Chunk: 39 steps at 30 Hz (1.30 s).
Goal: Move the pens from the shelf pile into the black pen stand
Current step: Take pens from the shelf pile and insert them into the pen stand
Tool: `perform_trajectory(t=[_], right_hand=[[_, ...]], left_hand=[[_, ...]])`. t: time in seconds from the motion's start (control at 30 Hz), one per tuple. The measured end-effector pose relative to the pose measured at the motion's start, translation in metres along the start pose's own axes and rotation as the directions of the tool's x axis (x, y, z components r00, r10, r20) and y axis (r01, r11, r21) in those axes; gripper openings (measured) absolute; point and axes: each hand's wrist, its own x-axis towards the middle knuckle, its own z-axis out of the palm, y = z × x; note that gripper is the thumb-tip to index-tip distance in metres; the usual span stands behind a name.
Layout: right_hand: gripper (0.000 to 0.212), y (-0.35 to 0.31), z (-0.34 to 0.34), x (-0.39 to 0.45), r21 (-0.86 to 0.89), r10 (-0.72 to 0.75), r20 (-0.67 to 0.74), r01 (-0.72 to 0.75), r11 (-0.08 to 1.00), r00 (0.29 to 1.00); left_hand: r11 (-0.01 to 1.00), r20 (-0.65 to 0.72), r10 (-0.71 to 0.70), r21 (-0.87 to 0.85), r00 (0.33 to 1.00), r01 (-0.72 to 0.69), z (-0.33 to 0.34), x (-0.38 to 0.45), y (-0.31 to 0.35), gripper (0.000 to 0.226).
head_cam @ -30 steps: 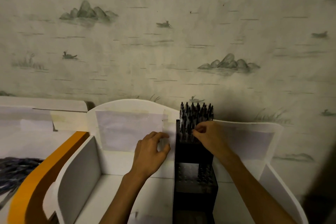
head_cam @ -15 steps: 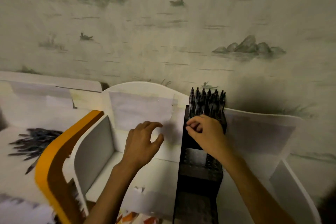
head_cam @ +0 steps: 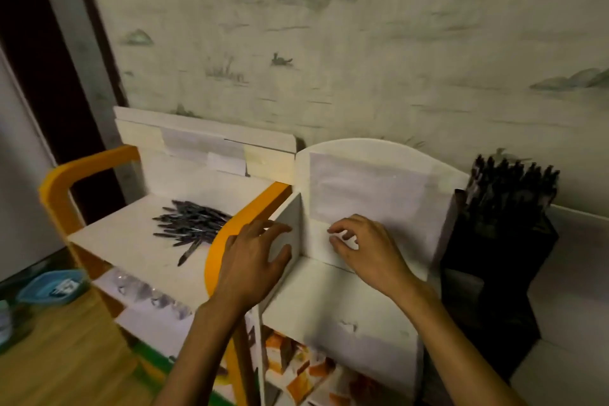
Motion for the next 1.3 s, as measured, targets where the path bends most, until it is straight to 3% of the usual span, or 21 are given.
perform_trajectory(t=[0.37, 0.6, 1.0, 1.3], right_hand=[[0.017, -0.144, 0.161, 0.050, 0.053, -0.119, 0.048, 0.116, 0.992, 0.992], [0.015, -0.193, 0.248, 0.074, 0.115, -0.080, 0.032, 0.076, 0.990, 0.996], [0.016, -0.187, 0.355, 0.143, 0.047, 0.031, 0.010, -0.032, 0.998, 0.999], [0.019, -0.166, 0.415, 0.219, 0.037, 0.144, 0.029, -0.145, 0.989, 0.989]], left_hand=[[0.976, -0.011, -0.193, 0.097, 0.981, 0.194, -0.093, -0.063, -0.195, 0.043], [0.964, 0.023, -0.246, 0.113, 0.969, 0.242, -0.124, -0.069, -0.292, 0.041], [0.969, -0.004, -0.242, 0.057, 0.970, 0.242, -0.109, -0.007, -0.419, 0.035], [0.982, 0.082, -0.189, 0.014, 0.978, 0.189, -0.080, 0.088, -0.515, 0.031]])
